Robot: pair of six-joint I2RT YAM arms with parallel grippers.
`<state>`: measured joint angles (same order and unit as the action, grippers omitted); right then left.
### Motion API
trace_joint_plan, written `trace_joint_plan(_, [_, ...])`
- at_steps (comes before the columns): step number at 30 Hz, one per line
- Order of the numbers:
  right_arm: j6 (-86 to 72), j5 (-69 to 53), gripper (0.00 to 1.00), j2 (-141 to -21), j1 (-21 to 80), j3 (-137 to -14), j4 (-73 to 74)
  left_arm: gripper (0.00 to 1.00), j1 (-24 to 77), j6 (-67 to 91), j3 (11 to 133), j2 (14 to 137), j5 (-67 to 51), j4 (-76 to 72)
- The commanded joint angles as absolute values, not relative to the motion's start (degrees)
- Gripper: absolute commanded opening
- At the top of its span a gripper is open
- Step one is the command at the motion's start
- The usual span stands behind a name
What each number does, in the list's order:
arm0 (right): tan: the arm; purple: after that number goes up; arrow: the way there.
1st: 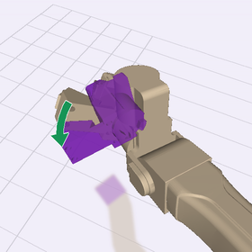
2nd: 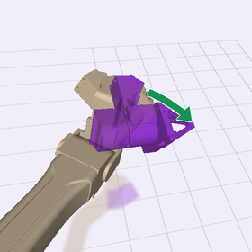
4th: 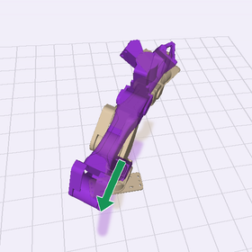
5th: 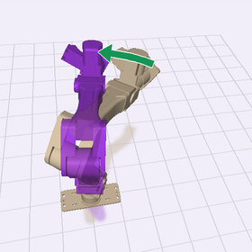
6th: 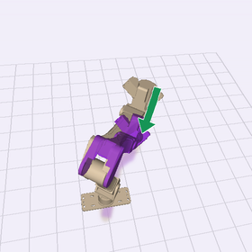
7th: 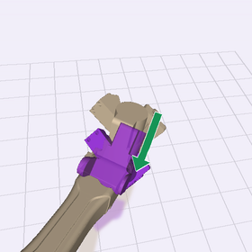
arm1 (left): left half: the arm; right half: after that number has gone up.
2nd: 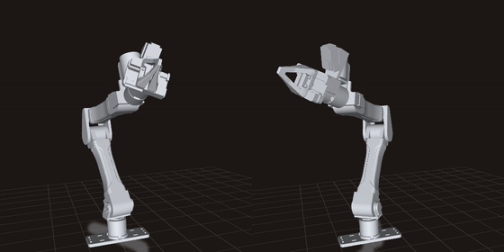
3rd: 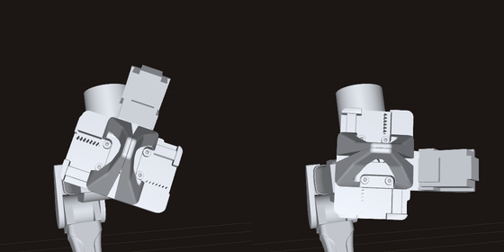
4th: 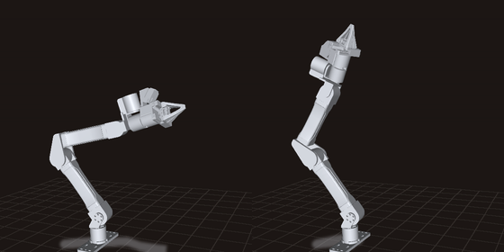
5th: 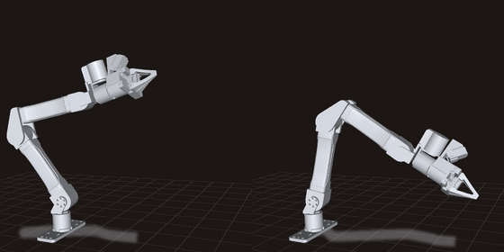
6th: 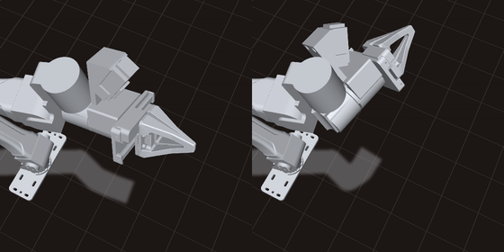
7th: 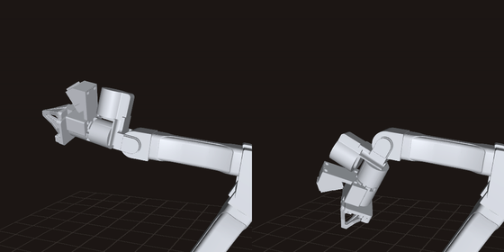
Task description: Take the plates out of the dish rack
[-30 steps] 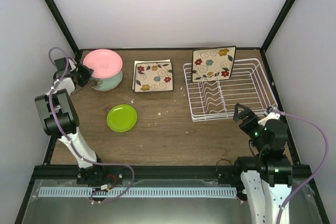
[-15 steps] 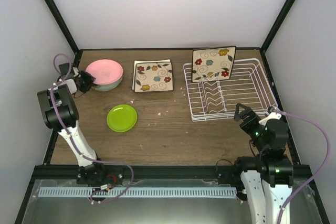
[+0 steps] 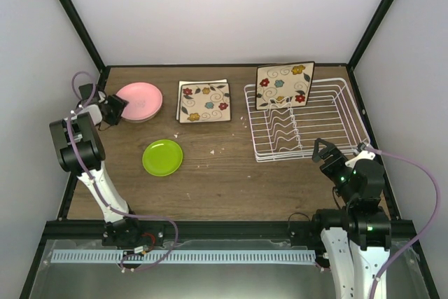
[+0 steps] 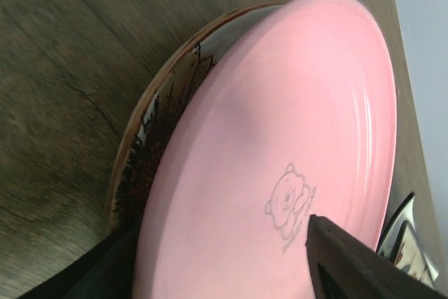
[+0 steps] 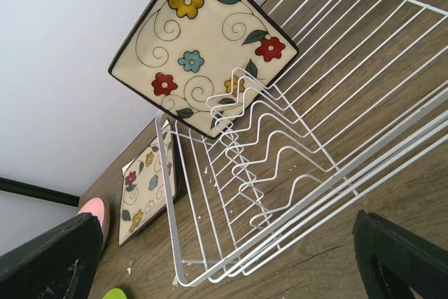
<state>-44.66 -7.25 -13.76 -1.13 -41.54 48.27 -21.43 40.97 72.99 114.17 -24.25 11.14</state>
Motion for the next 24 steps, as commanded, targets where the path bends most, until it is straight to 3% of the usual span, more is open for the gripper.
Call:
trace_joint_plan(1, [-45.7,-6.6,1.00,-12.9,-0.6,-43.0,48.6,0.69,-22.0,38.1,74.6,113.5,-18.7,16.9])
trace_joint_plan(4, [-46.1,-6.8,1.00,-12.8,-0.6,-42.5,48.4,0.77,-21.8,36.6,75.4,111.8,-14.3,20.7])
trace_joint_plan(9, [-46.5,-7.3,1.00,-12.8,-0.6,-41.6,47.7,0.81,-21.7,35.2,76.8,109.1,-9.5,25.1])
trace_joint_plan(18, [-46.6,-8.3,1.00,-13.5,-0.6,-40.4,46.1,0.83,-20.3,33.4,80.2,108.4,-8.3,28.5])
trace_joint_plan(24, [-46.4,-8.1,1.00,-13.2,-0.6,-40.3,46.4,0.84,-18.7,31.0,83.1,104.3,4.5,31.5])
